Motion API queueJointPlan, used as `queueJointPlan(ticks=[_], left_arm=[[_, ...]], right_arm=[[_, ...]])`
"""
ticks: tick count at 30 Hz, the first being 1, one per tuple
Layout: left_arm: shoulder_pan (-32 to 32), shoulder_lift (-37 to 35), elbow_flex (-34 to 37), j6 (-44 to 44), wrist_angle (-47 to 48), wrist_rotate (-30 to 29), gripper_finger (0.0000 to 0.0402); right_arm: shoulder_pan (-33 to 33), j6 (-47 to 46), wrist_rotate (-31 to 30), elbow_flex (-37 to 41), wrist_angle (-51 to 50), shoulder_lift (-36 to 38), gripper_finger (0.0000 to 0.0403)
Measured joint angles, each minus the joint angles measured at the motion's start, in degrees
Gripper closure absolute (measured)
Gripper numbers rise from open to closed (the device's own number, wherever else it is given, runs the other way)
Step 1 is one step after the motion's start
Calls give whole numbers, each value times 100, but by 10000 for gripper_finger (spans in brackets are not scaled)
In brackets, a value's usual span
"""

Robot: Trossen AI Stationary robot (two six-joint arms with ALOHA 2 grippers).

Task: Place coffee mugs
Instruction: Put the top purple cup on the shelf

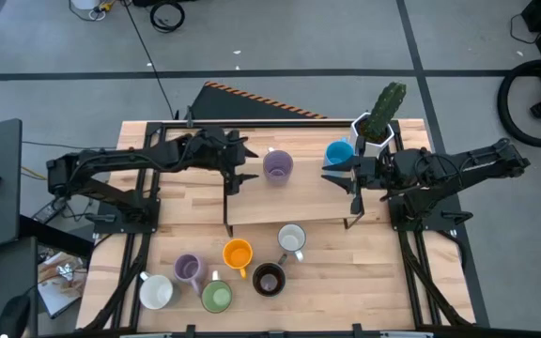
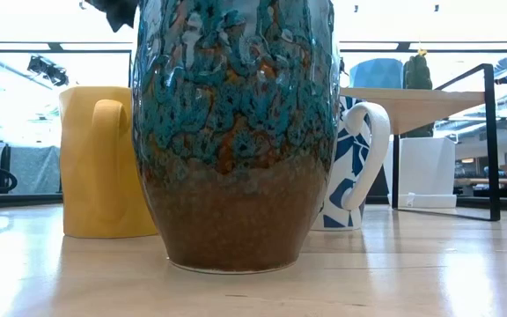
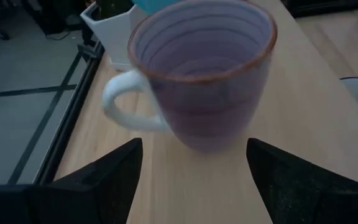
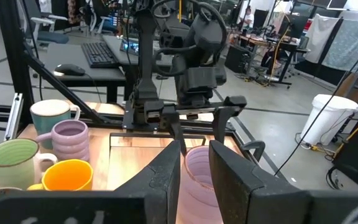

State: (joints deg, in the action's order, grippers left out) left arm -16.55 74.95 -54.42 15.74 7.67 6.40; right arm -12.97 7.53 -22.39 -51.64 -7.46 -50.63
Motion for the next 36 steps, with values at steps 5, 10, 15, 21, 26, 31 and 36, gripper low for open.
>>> queueJointPlan(ticks=[5,10,15,21,26,31,36], left_arm=[[-68,-169,273,-196,-467,276,109],[-12,-157,695,-327,-1336,317,109],[5,-154,751,-611,-1494,118,109],[109,-152,751,-947,-1226,102,109],[273,-59,751,-1265,-1103,29,109],[403,105,748,-1338,-1165,-247,109],[426,194,748,-1366,-1277,-277,109]], right_arm=[[0,0,0,0,2,0,312],[0,-2,2,-1,2,-9,312],[0,0,1,0,0,-9,312],[0,0,0,0,2,-9,312],[-1,-2,2,-1,2,-9,312],[0,2,2,0,64,-11,312],[0,19,4,-2,148,-11,312]])
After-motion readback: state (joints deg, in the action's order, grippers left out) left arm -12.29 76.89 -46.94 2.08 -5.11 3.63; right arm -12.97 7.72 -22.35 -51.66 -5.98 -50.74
